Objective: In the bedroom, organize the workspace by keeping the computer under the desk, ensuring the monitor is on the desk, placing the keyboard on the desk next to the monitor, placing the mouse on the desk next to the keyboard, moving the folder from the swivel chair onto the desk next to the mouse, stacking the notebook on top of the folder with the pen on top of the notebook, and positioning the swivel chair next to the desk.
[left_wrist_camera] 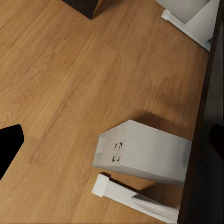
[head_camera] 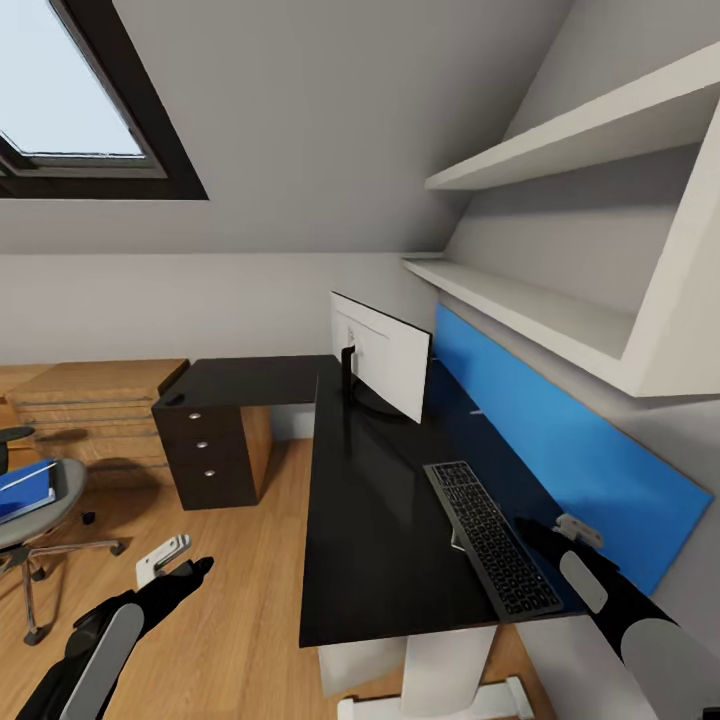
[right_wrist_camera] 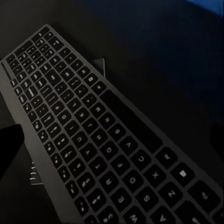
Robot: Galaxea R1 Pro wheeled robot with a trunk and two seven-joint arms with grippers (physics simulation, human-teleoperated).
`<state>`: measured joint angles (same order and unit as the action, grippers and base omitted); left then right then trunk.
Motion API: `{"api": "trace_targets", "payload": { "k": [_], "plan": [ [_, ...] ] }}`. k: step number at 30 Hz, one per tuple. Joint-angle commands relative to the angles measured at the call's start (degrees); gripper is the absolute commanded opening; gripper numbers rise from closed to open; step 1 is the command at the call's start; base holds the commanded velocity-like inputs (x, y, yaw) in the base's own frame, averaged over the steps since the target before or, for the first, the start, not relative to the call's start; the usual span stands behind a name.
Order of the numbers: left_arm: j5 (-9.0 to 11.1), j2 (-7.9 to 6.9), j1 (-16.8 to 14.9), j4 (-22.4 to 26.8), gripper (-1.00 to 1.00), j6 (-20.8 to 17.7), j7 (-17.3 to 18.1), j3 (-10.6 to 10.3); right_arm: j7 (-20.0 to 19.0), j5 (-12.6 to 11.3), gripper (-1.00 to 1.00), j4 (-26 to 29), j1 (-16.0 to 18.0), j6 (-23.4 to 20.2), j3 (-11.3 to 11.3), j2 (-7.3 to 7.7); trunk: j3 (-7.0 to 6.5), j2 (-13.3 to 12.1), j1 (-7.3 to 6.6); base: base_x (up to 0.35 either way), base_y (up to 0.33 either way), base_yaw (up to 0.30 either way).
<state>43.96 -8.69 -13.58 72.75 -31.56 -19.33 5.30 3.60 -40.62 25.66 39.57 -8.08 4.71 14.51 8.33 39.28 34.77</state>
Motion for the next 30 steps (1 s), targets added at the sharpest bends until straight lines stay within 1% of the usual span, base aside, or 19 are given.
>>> {"api": "trace_targets", "payload": {
  "k": [1, 3, 4, 5, 30],
  "plan": [
    [0.6, -0.01, 0.0, 0.3, 1.0, -0.2, -0.5, 0.0, 0.4, 0.2, 1.0, 0.0, 0.0, -0.2, 0.5, 0.08, 0.1, 0.1, 0.02, 0.014, -0.002, 0.0],
    [0.6, -0.01, 0.0, 0.9, 1.0, -0.2, -0.6, 0.0, 0.4, 1.6, 1.0, -0.2, 0.1, -0.2, 0.4, 0.12, 0.1, 0.1, 0.02, 0.009, -0.002, 0.0],
    [0.6, -0.01, 0.0, 1.1, 1.0, -0.2, -0.6, 0.0, 0.4, 1.9, 1.0, -0.2, 0.1, -0.2, 0.4, 0.13, 0.1, 0.1, 0.02, 0.006, -0.001, 0.0],
    [0.6, -0.01, 0.0, 2.5, 1.0, -0.3, -0.7, 0.1, 0.4, 2.8, 1.0, -0.9, 0.1, -0.1, 0.3, 0.19, 0.28, 0.5, 0.24, 0.002, 0.0, 0.0],
    [0.6, -0.01, 0.0, 3.1, 1.0, -0.3, -0.8, 0.1, 0.4, 3.2, 1.0, -1.7, 0.1, -0.1, 0.3, 0.16, 4.77, 10.5, 5.73, 0.0, 0.0, 0.0]
  ]
}}
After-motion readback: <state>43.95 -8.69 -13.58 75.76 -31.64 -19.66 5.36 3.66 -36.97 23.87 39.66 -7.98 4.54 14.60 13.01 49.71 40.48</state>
